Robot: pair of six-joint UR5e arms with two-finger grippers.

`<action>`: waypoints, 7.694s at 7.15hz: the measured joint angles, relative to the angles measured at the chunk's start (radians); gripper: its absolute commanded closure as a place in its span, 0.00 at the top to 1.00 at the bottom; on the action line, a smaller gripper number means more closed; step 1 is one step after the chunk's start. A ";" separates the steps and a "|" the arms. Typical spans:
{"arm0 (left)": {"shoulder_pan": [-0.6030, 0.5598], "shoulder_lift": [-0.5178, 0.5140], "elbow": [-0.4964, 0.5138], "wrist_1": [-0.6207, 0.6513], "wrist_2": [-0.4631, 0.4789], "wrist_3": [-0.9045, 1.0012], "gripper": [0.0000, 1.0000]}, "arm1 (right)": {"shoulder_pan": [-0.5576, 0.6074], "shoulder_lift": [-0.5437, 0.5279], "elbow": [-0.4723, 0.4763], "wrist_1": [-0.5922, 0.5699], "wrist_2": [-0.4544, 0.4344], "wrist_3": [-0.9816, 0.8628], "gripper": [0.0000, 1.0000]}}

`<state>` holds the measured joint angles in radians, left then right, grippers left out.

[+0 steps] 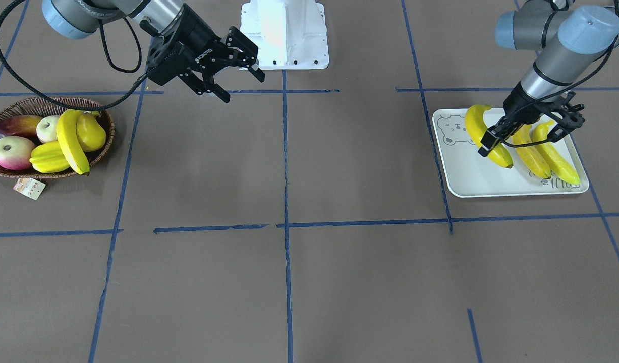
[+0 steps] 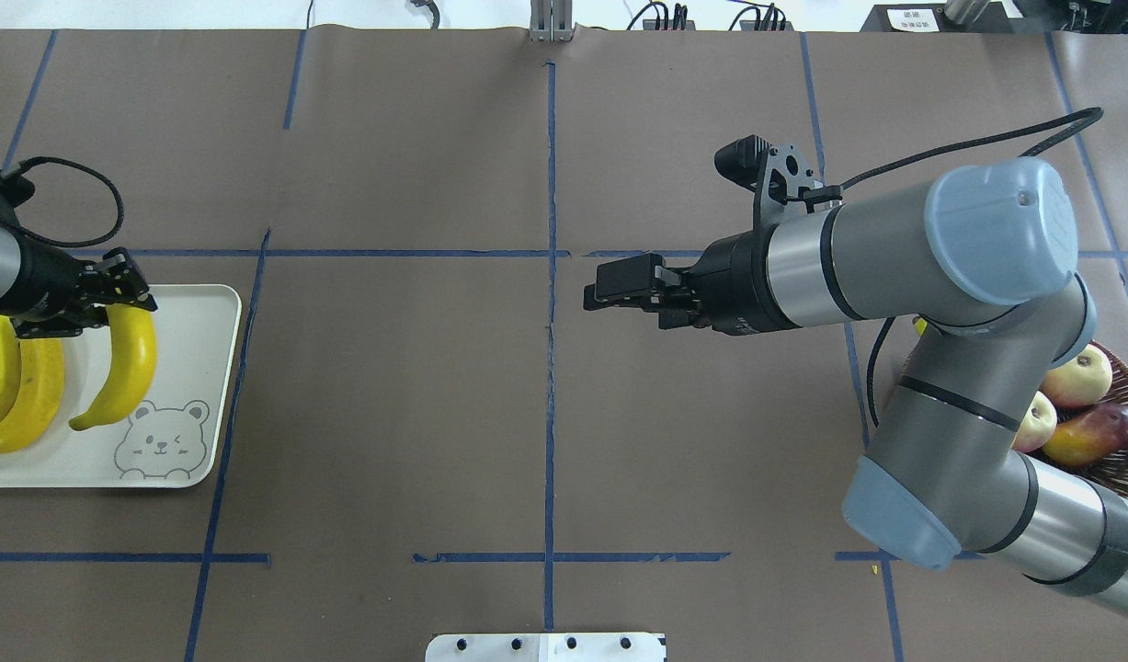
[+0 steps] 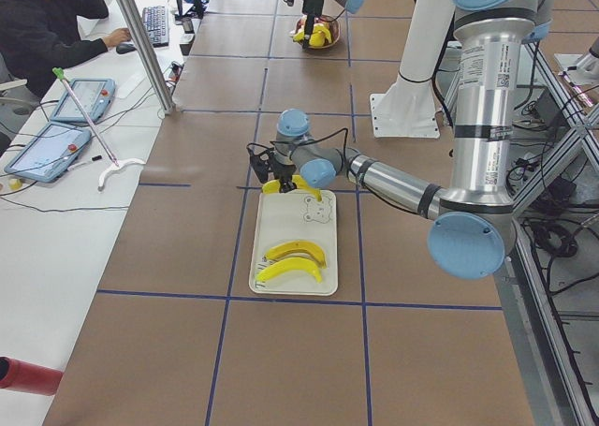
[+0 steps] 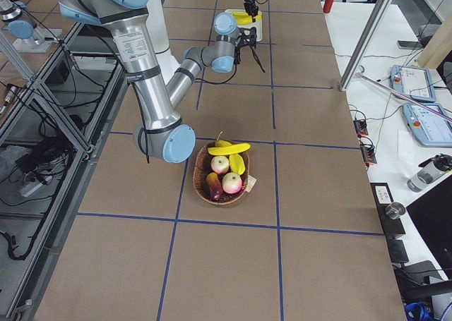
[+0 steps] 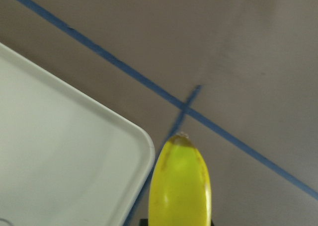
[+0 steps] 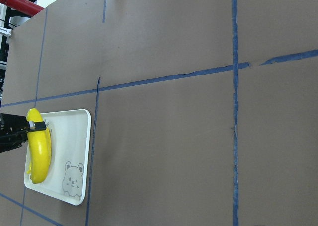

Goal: Transfer all bananas from basket to plate

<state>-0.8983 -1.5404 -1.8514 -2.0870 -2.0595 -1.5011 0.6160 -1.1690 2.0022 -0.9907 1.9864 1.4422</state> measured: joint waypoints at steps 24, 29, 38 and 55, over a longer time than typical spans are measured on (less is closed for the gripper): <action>0.032 -0.109 -0.033 -0.027 0.067 0.010 1.00 | 0.258 -0.703 -0.131 0.368 0.215 -0.329 0.79; 0.032 -0.109 -0.032 -0.027 0.068 0.010 1.00 | 0.249 -0.692 -0.149 0.368 0.216 -0.330 0.73; 0.034 -0.107 -0.026 -0.027 0.073 0.010 1.00 | 0.314 -0.697 -0.117 0.378 0.280 -0.332 0.01; 0.270 -0.586 -0.007 -0.056 0.067 -0.286 0.99 | -0.166 0.157 -0.006 -0.235 -0.222 -0.051 0.00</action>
<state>-0.6280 -2.1268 -1.8587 -2.1429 -1.9924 -1.7869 0.4499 -1.0120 1.9959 -1.2259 1.7643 1.3912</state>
